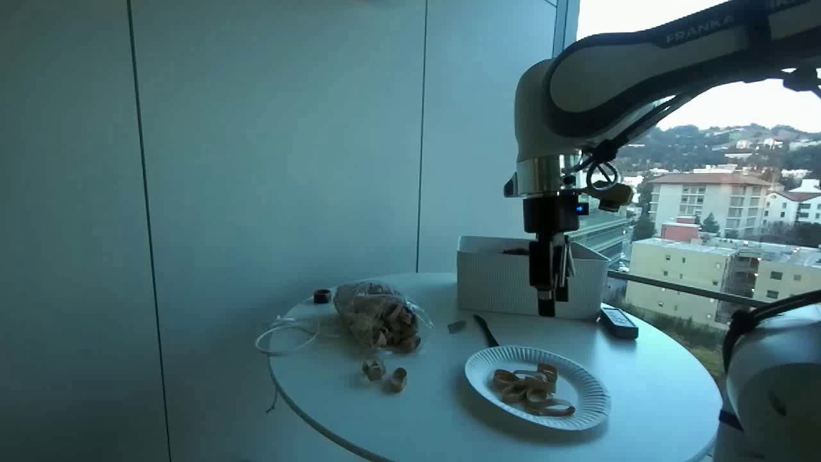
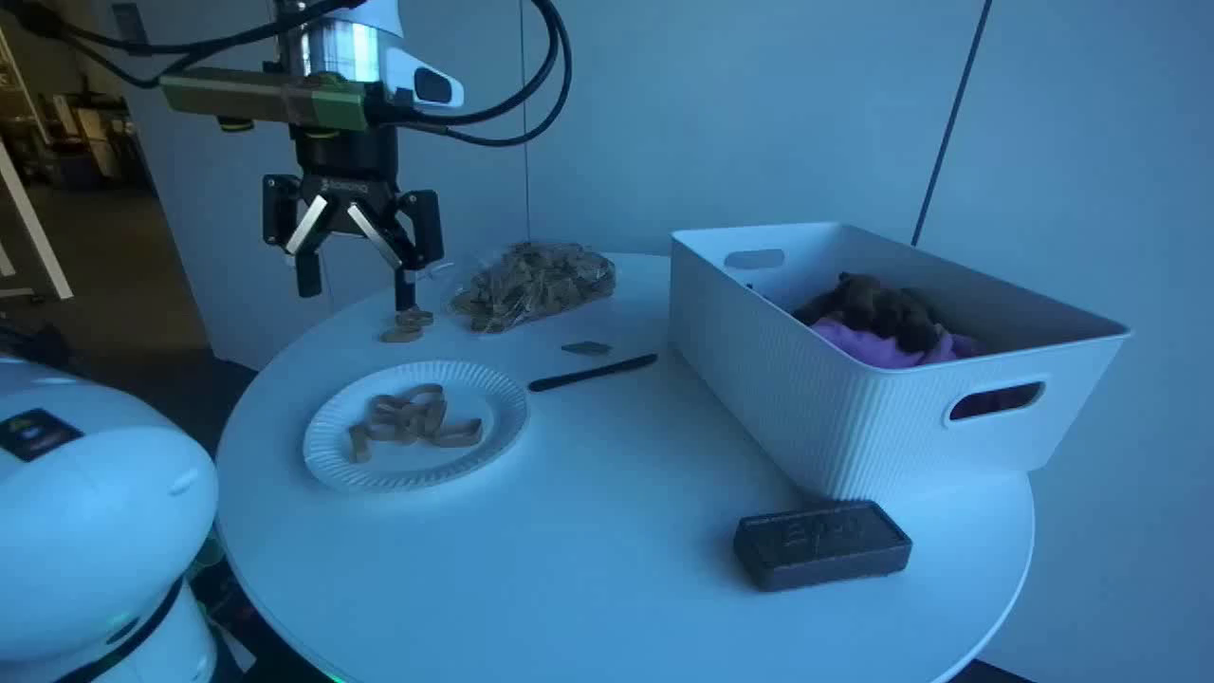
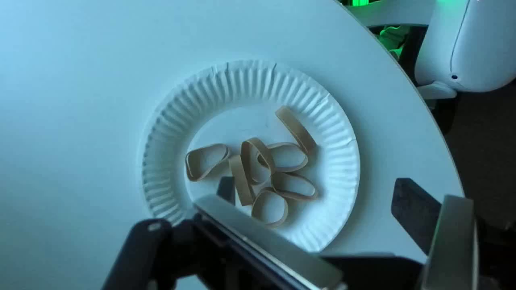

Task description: Remove the rubber bands from the plate

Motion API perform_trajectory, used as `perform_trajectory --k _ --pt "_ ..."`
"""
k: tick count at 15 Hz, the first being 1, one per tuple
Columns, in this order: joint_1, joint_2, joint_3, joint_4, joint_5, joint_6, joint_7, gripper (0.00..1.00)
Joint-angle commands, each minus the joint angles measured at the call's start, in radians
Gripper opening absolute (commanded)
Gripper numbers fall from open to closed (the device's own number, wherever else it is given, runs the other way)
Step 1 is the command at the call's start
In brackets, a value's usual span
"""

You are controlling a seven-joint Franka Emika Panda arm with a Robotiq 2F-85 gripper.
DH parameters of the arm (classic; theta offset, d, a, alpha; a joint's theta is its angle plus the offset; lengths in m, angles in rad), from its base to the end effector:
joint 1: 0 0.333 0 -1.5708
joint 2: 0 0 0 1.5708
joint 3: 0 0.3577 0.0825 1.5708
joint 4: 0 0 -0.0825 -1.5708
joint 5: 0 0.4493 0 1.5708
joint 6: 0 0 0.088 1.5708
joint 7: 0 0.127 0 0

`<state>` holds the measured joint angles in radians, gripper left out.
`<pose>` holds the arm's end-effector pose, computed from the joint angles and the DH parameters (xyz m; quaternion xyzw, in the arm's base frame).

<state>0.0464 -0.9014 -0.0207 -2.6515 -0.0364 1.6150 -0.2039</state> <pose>0.2977 0.0031 0.4830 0.9903 0.1207 -0.0681 0.0042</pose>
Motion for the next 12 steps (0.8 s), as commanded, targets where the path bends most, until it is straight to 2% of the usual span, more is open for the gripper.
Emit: perform_trajectory --k 1,12 --pt "0.010 0.000 -0.007 0.004 -0.005 -0.001 0.006 1.00" --pt "0.010 -0.002 -0.007 0.012 -0.005 -0.001 0.007 1.00"
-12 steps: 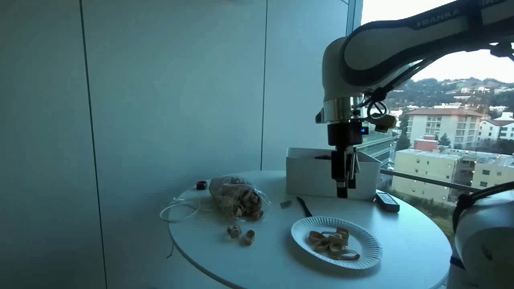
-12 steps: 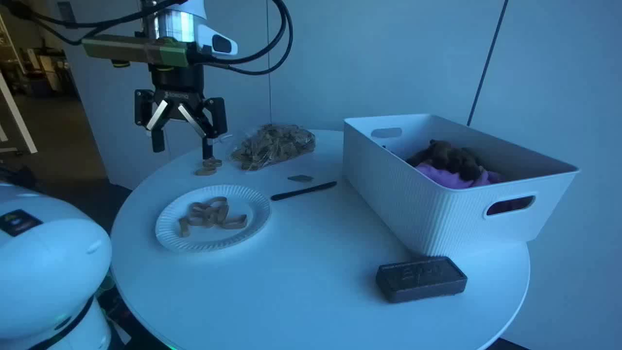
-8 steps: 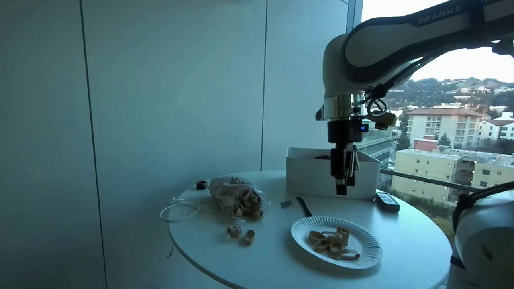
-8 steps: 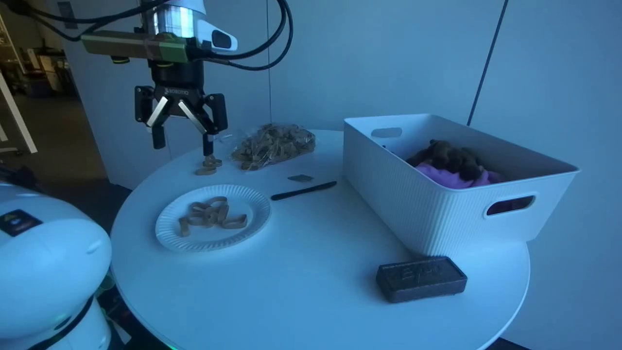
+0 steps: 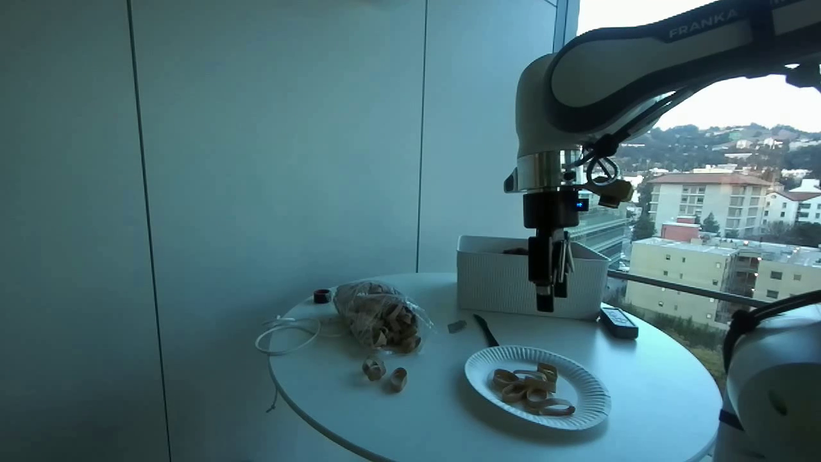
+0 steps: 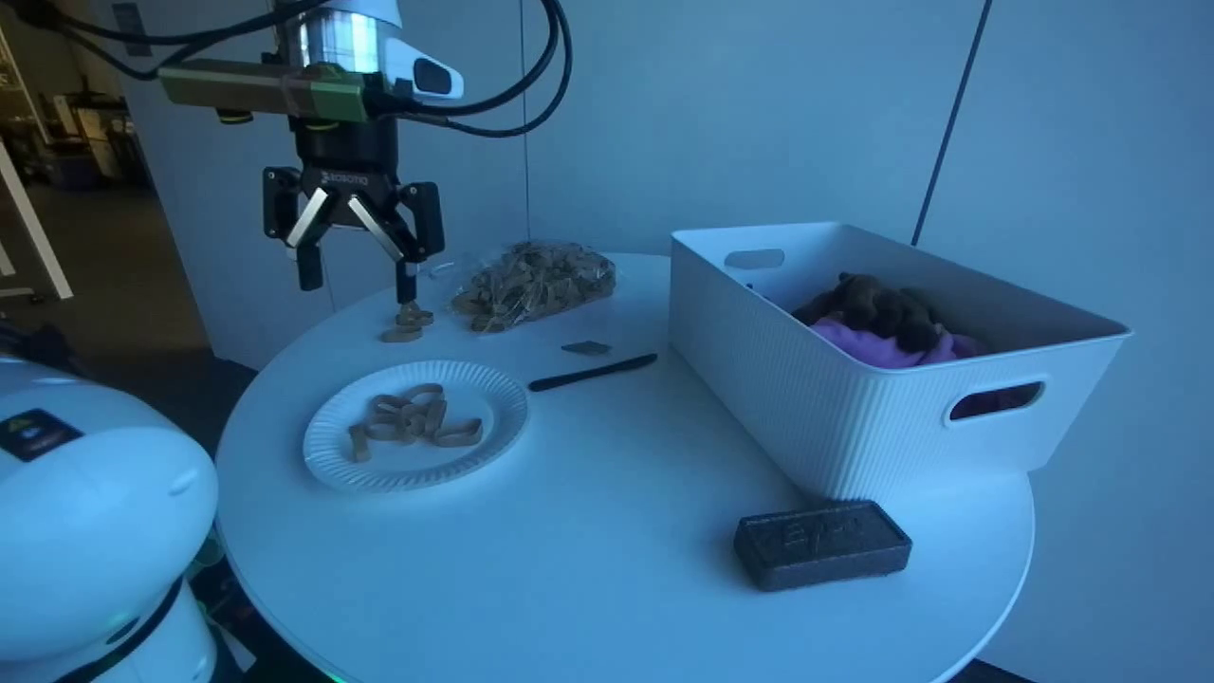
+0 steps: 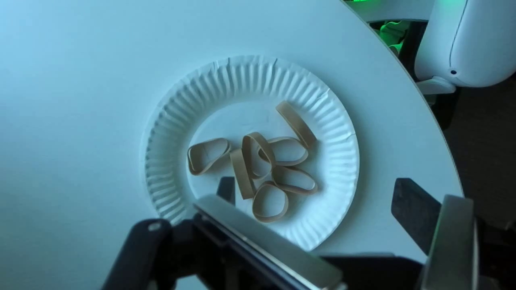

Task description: Remove the rubber bands from the plate

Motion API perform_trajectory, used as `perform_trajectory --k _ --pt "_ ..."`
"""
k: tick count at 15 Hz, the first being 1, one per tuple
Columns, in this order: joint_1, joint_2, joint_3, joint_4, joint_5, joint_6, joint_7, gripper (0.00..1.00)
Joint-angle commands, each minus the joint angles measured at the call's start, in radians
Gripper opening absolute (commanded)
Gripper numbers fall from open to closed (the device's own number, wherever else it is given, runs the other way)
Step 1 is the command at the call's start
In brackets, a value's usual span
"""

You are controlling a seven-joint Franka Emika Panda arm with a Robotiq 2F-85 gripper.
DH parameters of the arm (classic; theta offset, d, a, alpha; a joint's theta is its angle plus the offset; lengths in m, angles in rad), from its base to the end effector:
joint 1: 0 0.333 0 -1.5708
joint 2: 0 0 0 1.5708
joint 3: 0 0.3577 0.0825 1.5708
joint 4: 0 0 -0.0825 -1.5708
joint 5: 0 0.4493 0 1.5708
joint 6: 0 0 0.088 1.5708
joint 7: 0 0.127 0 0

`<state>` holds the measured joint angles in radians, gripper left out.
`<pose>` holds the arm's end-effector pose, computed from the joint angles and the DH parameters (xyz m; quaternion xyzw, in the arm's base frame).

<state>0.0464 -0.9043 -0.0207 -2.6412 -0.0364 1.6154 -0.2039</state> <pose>0.2987 0.0030 0.4893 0.9908 0.1206 -0.0614 0.0048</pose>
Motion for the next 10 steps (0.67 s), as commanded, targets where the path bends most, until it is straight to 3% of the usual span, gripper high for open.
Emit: perform_trajectory --k 1,5,9,10 --pt "0.010 0.001 -0.007 0.002 -0.005 -0.002 0.007 1.00" --pt "0.013 0.030 -0.014 -0.045 0.015 0.052 0.013 1.00" --pt "0.022 0.003 -0.024 -0.182 0.044 0.276 0.007 1.00" --pt "0.015 0.069 -0.018 -0.123 0.037 0.308 0.018 1.00"
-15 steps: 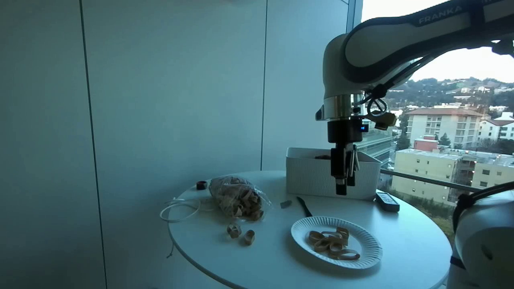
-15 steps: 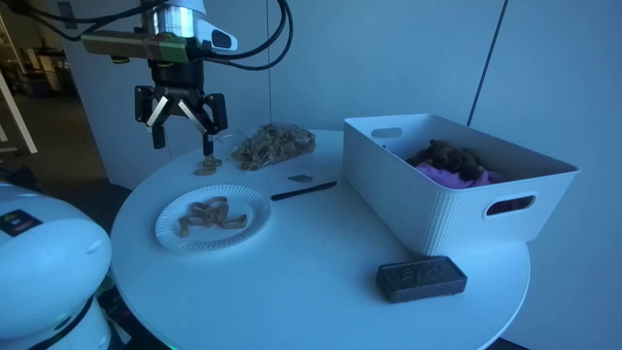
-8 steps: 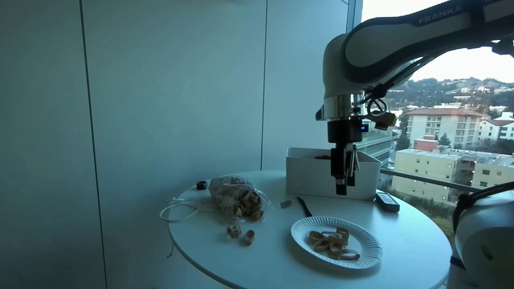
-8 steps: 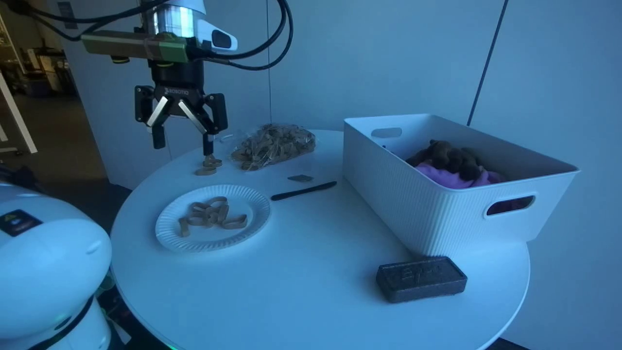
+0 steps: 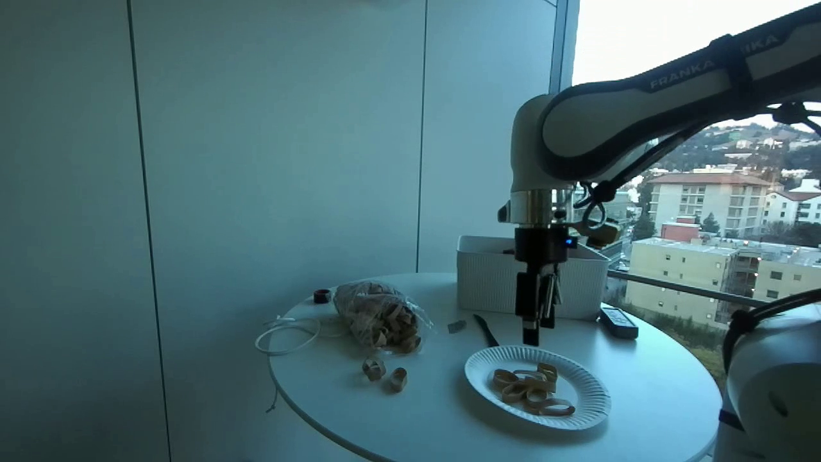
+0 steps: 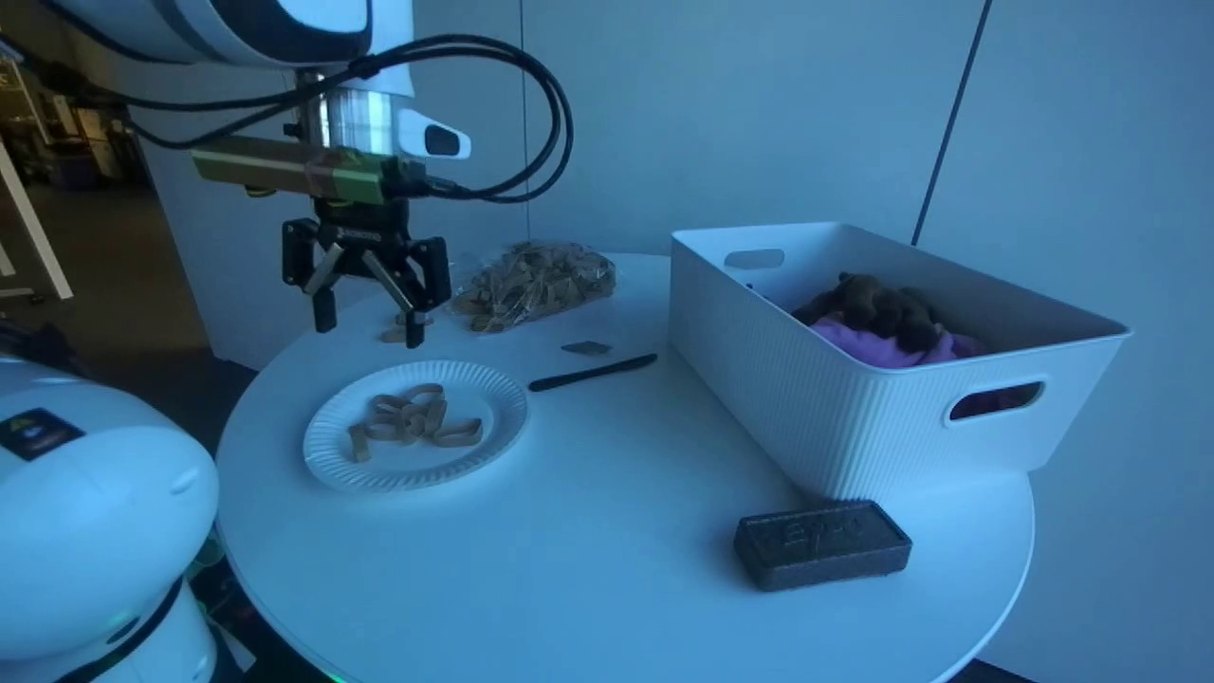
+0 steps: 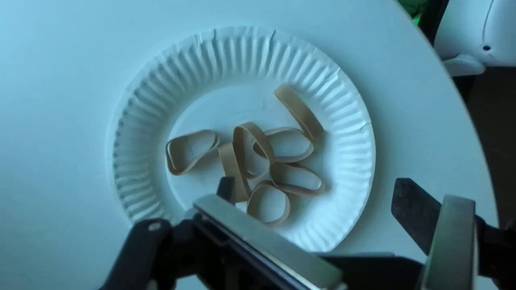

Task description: Remove the rubber bands from the plate

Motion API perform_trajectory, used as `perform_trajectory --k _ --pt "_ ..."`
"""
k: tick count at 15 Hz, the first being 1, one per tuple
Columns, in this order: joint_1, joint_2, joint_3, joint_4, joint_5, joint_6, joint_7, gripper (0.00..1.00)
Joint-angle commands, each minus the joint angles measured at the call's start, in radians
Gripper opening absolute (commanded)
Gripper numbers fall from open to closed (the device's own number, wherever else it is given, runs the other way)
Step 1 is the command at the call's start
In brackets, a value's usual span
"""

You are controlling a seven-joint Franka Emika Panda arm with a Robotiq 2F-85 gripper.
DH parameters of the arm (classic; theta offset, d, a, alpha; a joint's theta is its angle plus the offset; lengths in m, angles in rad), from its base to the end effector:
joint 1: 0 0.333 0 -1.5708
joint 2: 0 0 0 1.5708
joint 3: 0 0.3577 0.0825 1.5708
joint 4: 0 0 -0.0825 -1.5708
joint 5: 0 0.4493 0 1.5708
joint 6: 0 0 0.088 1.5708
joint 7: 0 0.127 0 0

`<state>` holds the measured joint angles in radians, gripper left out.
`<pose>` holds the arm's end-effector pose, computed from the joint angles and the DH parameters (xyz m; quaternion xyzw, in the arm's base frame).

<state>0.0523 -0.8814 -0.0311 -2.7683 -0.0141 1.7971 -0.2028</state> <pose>0.3054 0.0062 0.4284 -0.9918 -0.1197 0.0444 0.0090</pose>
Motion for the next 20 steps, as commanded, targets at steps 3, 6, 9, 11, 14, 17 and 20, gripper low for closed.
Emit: perform_trajectory --k 3,6,9,11,14,17,20 --pt "-0.023 0.060 0.009 -0.016 -0.002 0.200 0.083 1.00" --pt "-0.047 0.100 0.013 -0.012 -0.014 0.203 0.135 1.00" --pt "-0.069 0.138 0.003 -0.013 -0.011 0.192 0.168 1.00" --pt "-0.084 0.168 0.001 -0.013 -0.013 0.194 0.183 1.00" --pt "-0.106 0.217 -0.010 -0.014 -0.007 0.197 0.200 1.00" --pt "-0.124 0.264 -0.023 -0.014 0.000 0.192 0.216 1.00" --pt "-0.140 0.318 -0.037 -0.014 -0.012 0.249 0.206 1.00"
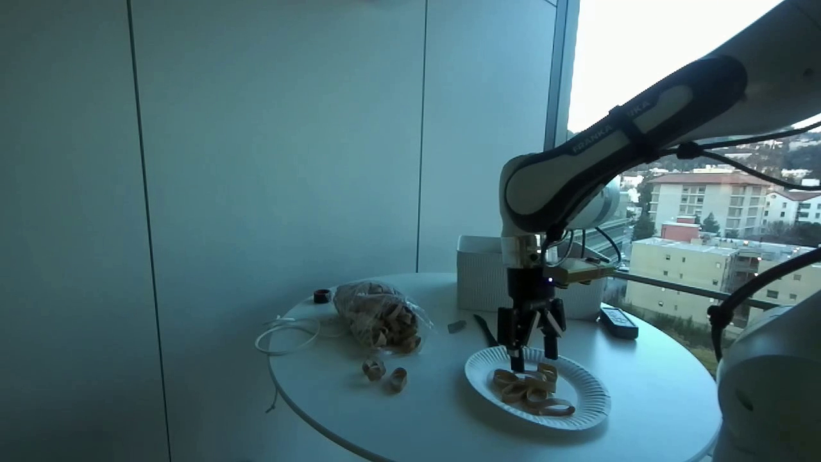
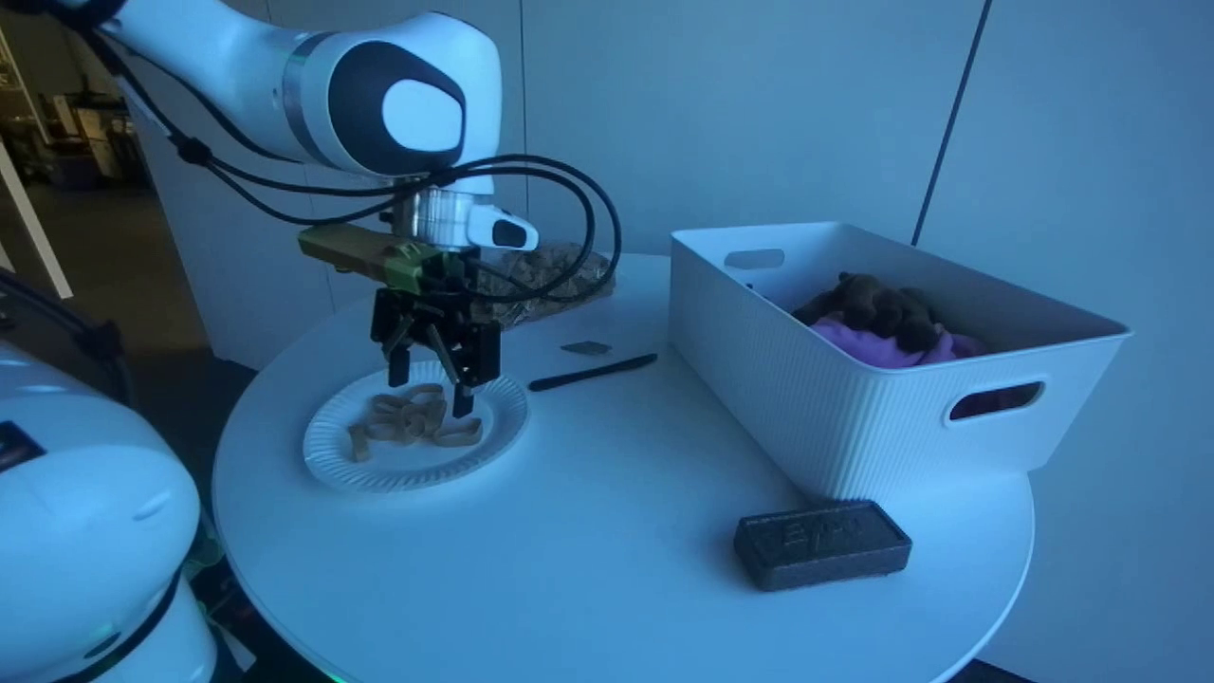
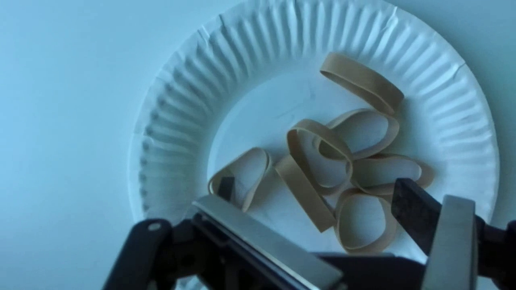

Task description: Remove the rubber bands from the plate

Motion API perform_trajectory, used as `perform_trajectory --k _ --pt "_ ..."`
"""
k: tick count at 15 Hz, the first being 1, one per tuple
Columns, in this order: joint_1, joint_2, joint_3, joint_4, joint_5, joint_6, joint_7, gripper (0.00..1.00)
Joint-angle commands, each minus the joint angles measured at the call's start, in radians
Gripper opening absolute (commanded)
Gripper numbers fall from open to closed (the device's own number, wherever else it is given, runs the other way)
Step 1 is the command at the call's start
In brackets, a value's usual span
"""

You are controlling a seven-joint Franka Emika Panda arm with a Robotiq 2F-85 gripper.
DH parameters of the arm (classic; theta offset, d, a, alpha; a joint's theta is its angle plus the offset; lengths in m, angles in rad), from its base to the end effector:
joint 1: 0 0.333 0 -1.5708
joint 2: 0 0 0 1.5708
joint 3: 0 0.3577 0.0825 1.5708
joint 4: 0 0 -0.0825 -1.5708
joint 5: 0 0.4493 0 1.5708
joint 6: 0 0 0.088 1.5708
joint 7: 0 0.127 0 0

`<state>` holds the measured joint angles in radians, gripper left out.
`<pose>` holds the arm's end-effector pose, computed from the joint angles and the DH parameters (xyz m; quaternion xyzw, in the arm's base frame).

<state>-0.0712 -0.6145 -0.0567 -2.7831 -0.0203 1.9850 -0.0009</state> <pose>0.3397 -0.0422 0.3469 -0.9944 0.0516 0.0914 0.0128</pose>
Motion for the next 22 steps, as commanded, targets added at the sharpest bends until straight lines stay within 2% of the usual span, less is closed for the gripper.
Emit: perform_trajectory --k 1,7,8,10,18,20,22 --pt "-0.022 0.070 -0.019 0.001 -0.001 0.075 0.003 1.00" --pt "-0.058 0.194 -0.064 0.002 -0.004 0.171 -0.010 1.00" --pt "-0.060 0.203 -0.073 0.004 0.003 0.175 -0.017 0.75" --pt "-0.066 0.215 -0.082 0.013 0.004 0.179 -0.018 0.67" --pt "-0.087 0.173 -0.079 0.032 -0.012 0.145 0.001 0.06" --pt "-0.090 0.154 -0.068 0.034 -0.033 0.142 0.014 0.00" --pt "-0.092 0.127 -0.060 0.038 -0.048 0.130 0.021 0.00"
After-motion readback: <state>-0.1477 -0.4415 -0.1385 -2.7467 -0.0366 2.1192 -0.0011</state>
